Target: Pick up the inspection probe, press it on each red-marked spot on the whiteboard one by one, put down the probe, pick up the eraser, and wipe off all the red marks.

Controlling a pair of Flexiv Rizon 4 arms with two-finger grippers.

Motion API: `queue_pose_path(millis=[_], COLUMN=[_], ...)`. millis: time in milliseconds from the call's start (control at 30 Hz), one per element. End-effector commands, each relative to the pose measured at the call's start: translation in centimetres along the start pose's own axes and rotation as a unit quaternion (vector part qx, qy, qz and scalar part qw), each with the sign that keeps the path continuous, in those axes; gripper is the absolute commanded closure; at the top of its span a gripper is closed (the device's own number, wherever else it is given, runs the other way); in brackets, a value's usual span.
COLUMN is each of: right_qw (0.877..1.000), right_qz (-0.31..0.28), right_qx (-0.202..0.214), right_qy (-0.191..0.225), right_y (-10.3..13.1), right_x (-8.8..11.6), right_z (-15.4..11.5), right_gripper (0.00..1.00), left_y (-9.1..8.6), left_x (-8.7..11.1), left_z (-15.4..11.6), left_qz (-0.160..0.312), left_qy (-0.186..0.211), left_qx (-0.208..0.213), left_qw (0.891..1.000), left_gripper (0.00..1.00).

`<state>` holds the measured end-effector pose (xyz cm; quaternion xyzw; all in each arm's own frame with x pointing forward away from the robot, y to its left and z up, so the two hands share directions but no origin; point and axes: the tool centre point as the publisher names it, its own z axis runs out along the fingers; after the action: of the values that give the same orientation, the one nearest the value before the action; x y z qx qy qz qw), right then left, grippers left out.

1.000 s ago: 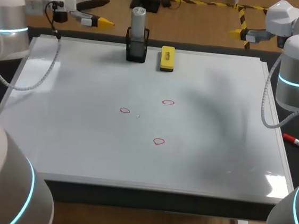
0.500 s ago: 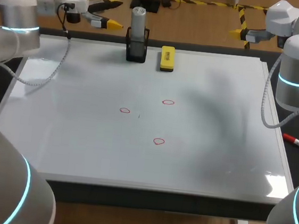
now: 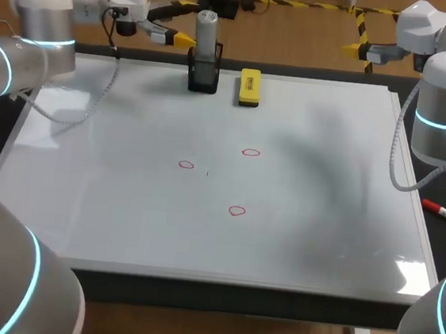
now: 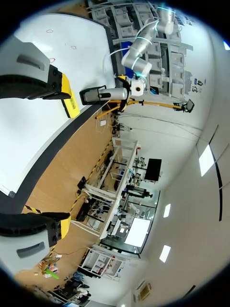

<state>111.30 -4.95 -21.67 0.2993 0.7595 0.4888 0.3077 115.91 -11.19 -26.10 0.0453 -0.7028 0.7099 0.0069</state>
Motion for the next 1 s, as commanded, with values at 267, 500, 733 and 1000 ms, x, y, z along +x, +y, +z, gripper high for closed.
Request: queue_pose_path(millis=[267,500,733,1000], right_qw=[1.000,1.000,1.000,1.000], right_qz=[0.000,0.000,0.000,0.000], right_qx=[0.001,0.001,0.001,0.001], right_qy=[0.000,0.000,0.000,0.000], right_y=[0.0,0.0,0.0,0.0], right_x=[0.0,0.0,0.0,0.0], right_z=[0.0,0.0,0.0,0.0], right_gripper=[0.00,0.00,0.00,0.00], left_y=[0.7,0.5,0.4,0.5], left_x=[1.1,1.3,1.8,1.9], left_z=[2.4,3.1,4.2,4.5], left_qz=[0.001,0.003,0.003,0.002], left_qy=[-0.045,-0.063,-0.064,-0.057], left_qx=[-0.003,-0.002,0.001,0.002], left_qw=[0.999,0.998,0.998,0.998], left_gripper=[0.00,0.00,0.00,0.00])
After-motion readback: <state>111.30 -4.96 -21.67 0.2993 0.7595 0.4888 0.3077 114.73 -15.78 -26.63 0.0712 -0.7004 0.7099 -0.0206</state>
